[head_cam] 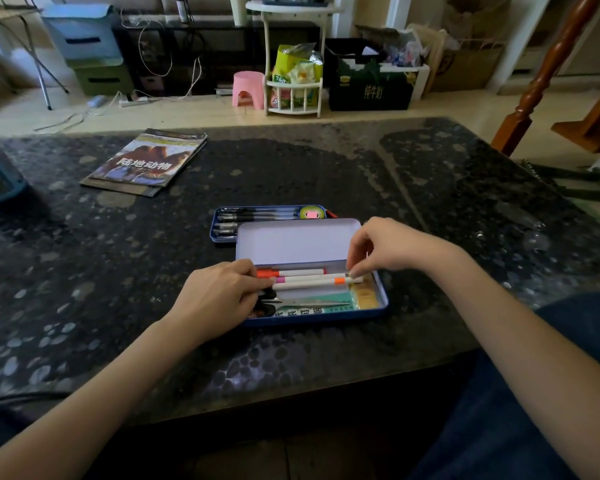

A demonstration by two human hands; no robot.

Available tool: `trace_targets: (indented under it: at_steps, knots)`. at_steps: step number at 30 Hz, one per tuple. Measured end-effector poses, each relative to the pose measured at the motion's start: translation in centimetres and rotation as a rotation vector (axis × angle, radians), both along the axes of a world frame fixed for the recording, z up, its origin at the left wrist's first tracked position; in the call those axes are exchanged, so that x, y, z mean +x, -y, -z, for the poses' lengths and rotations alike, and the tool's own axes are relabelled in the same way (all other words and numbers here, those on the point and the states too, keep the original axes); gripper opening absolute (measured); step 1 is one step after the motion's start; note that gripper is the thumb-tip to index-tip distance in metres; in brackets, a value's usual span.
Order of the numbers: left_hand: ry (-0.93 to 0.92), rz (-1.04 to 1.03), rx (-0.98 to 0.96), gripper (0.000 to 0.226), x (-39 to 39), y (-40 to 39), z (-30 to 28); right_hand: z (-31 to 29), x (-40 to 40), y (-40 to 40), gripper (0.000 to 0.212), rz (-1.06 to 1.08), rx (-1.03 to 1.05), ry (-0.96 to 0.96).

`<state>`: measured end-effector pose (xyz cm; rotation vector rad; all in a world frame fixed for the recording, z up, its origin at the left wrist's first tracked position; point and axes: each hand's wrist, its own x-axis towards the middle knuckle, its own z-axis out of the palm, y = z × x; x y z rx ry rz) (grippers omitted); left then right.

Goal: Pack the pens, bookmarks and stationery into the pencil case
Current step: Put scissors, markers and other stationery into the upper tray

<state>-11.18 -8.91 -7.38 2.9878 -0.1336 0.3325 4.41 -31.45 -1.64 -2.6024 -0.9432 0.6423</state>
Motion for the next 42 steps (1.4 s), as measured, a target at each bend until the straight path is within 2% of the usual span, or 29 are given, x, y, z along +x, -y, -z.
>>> trace_targets:
  at_steps: [3,13,21,27,32,37,42]
  knots:
    - [-0.020,0.000,0.009,0.033,0.0,0.0,0.0,0.8,-0.4,-0.7,0.013,-0.036,-0.024,-0.014]
    - [-0.056,-0.041,0.019,0.033,0.2,0.1,-0.2,1.7,-0.8,-1.3,0.010,-0.035,-0.028,0.109]
    - [-0.075,-0.049,0.058,0.033,0.2,0.4,-0.6,0.1,-0.9,-0.5,0.015,-0.026,-0.292,0.293]
    - [-0.078,-0.052,0.083,0.034,0.1,0.5,-0.7,0.2,-1.2,-0.8,0.035,-0.019,-0.417,0.210]
    - [-0.076,-0.053,0.096,0.034,0.0,0.6,-0.7,0.3,-1.4,-0.7,0.033,-0.042,-0.437,0.225]
    - [-0.076,-0.048,0.093,0.034,0.0,0.6,-0.8,0.1,-1.3,-0.5,0.016,-0.002,-0.347,0.252]
    - [-0.089,-0.055,0.123,0.035,0.0,0.6,-0.8,0.4,-1.3,-0.8,0.031,-0.014,-0.371,0.182]
